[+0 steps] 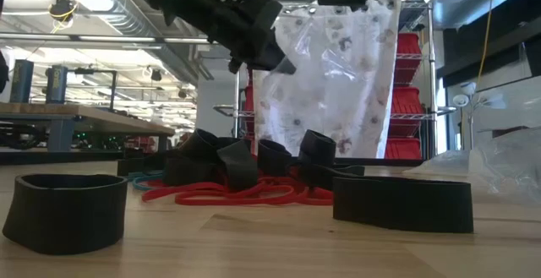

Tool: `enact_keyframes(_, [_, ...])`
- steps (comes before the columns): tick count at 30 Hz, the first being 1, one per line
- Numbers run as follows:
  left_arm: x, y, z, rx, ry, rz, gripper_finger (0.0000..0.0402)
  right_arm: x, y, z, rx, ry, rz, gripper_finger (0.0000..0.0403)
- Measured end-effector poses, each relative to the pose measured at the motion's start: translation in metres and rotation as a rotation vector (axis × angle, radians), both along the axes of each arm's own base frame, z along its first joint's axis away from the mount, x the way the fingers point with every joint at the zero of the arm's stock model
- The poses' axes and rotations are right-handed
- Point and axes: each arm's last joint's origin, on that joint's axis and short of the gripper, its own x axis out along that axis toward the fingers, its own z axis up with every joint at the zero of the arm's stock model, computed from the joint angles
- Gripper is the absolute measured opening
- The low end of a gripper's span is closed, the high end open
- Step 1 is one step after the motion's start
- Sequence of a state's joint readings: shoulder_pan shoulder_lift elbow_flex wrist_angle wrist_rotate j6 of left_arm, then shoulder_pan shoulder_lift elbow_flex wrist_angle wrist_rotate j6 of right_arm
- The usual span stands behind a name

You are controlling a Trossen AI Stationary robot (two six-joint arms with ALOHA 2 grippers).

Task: Sort rubber bands
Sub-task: Open the transparent zip lock bag

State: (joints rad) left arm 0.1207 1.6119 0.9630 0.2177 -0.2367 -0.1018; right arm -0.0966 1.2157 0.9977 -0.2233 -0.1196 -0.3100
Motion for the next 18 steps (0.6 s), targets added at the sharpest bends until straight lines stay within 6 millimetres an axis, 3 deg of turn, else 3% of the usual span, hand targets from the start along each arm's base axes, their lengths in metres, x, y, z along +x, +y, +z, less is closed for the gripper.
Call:
enact_keyframes(5, [0.000,0.001,0.000,0.034,0.017,-0.043,0.0000,0.005,0.012,-0.001,-0.173,-0.022,0.081,0.0119])
enact_keyframes(10, [0.003,-0.012,-0.002,0.050,0.027,-0.142,0.0000,0.025,0.028,-0.023,-0.345,0.041,0.174,0.0120])
enact_keyframes(15, [0.006,-0.033,-0.006,0.010,0.038,-0.181,0.0000,0.046,0.040,-0.062,-0.484,0.229,0.072,0.0120])
enact_keyframes(18, [0.008,-0.042,-0.002,-0.016,0.041,-0.155,0.0000,0.052,0.051,-0.062,-0.600,0.268,0.026,0.0120])
